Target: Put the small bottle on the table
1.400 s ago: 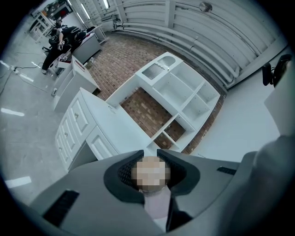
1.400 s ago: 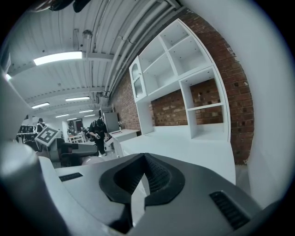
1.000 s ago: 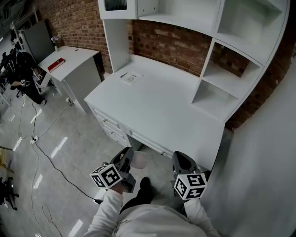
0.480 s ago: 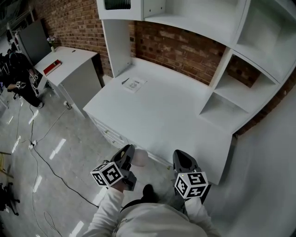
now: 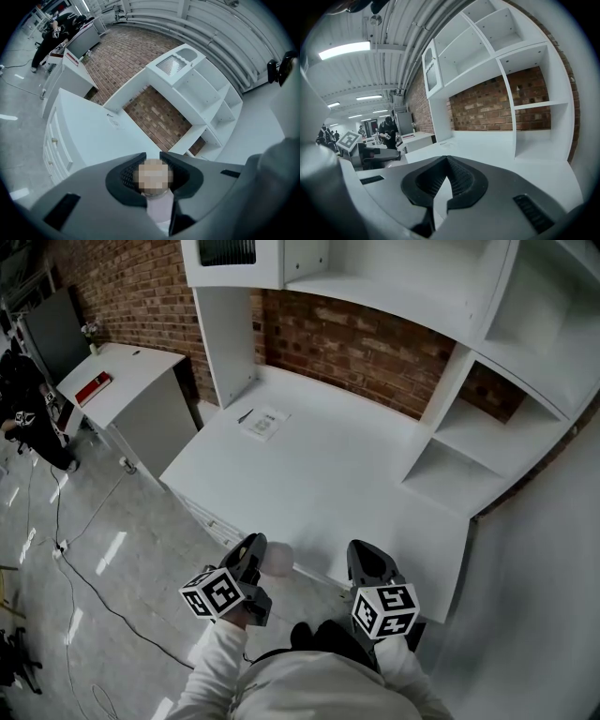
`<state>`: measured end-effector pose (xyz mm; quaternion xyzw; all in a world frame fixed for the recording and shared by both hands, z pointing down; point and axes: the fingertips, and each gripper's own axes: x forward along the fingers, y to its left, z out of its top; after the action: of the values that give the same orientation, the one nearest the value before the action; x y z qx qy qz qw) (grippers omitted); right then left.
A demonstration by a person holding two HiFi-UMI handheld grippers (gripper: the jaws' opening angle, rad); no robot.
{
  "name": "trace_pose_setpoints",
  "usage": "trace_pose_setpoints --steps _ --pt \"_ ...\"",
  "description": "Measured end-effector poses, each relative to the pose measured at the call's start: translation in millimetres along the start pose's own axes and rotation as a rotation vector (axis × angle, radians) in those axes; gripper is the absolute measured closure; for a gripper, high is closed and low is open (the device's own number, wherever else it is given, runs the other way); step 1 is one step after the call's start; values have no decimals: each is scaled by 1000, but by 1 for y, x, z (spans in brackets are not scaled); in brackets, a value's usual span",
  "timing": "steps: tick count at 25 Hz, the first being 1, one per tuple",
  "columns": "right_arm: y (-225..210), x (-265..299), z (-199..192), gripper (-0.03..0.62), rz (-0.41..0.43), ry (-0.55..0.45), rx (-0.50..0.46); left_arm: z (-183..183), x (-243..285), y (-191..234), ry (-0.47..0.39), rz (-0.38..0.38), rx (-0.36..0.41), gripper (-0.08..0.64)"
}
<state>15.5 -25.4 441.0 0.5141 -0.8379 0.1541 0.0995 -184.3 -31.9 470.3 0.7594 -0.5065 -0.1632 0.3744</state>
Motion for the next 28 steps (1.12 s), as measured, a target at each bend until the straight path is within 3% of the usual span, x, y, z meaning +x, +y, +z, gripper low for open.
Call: trace_pose_setpoints --steps 28 --pt "-92 136 49 565 18 34 7 42 159 38 22 67 8 459"
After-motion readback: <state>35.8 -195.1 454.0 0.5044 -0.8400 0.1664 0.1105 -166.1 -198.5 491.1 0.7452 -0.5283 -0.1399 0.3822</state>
